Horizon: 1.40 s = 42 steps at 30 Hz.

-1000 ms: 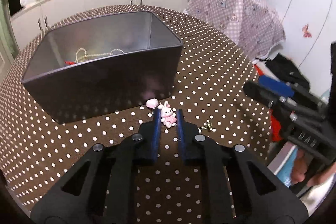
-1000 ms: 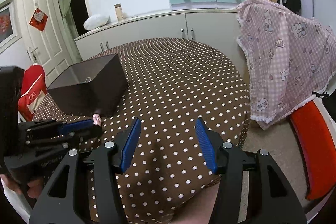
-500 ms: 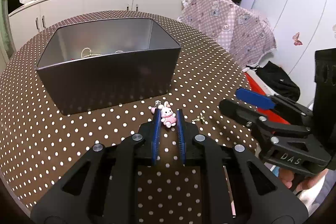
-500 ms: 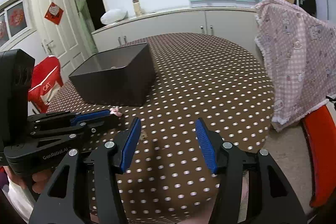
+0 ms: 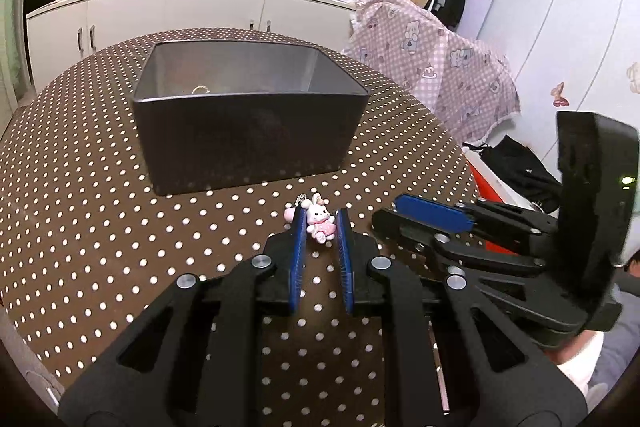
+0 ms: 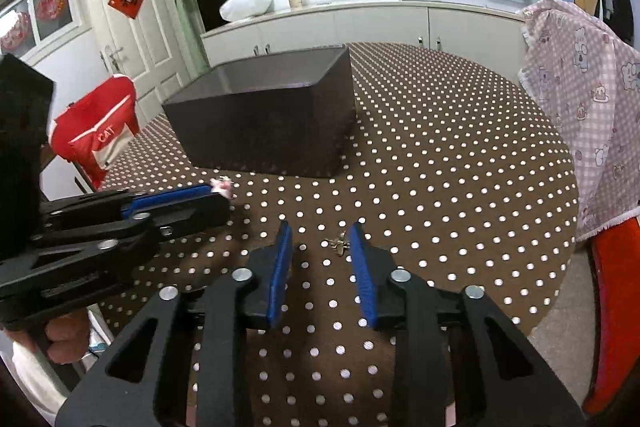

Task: Organize jewelry
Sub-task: 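Grasp the pink bunny charm with the left gripper, then grasp the small silver charm with the right gripper while the left carries the bunny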

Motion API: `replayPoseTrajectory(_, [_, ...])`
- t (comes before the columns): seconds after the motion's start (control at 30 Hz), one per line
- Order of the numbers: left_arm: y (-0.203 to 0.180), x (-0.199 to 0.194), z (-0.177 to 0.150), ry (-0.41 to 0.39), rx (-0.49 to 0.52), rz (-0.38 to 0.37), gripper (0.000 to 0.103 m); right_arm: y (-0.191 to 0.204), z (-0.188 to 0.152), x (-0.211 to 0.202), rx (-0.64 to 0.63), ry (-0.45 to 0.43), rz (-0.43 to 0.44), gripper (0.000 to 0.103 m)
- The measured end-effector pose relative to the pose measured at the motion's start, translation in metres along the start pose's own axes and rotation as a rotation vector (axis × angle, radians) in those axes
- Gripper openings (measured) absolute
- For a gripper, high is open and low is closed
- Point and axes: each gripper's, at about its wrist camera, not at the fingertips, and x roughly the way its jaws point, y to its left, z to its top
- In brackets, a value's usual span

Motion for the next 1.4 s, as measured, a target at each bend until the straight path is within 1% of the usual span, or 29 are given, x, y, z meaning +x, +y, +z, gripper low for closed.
replayPoseTrajectory(0.03, [0.001, -0.001, -0.001, -0.001, -0.002, 0.000, 0.016, 0.001, 0.000, 0.001, -0.005, 0.000, -0.018, 0.015])
replayPoseTrajectory(0.1, [0.004, -0.004, -0.003, -0.007, -0.006, 0.002, 0.016, -0.001, 0.001, 0.001, 0.004, 0.006, -0.026, 0.009])
replayPoseTrajectory(0.43, [0.017, -0.015, -0.006, -0.041, -0.016, 0.011, 0.016, -0.003, 0.005, 0.000, 0.054, 0.013, -0.027, 0.009])
replayPoseTrajectory(0.6, [0.018, -0.020, -0.006, -0.056, -0.017, 0.028, 0.016, -0.008, 0.007, -0.005, 0.084, -0.002, 0.003, 0.009])
replayPoseTrajectory(0.7, [0.018, -0.022, -0.004, -0.069, -0.022, 0.017, 0.016, -0.014, 0.010, -0.008, 0.111, -0.007, 0.031, 0.009])
replayPoseTrajectory(0.87, [0.018, -0.029, -0.002, -0.090, -0.016, 0.005, 0.016, -0.020, 0.018, -0.017, 0.142, -0.034, 0.048, 0.009])
replayPoseTrajectory(1.1, [0.021, -0.048, 0.008, -0.147, -0.003, 0.003, 0.016, -0.015, 0.035, -0.028, 0.126, -0.082, 0.043, 0.009])
replayPoseTrajectory(1.4, [0.029, -0.054, 0.032, -0.195, 0.004, 0.029, 0.016, -0.003, 0.061, -0.031, 0.061, -0.144, 0.058, 0.009])
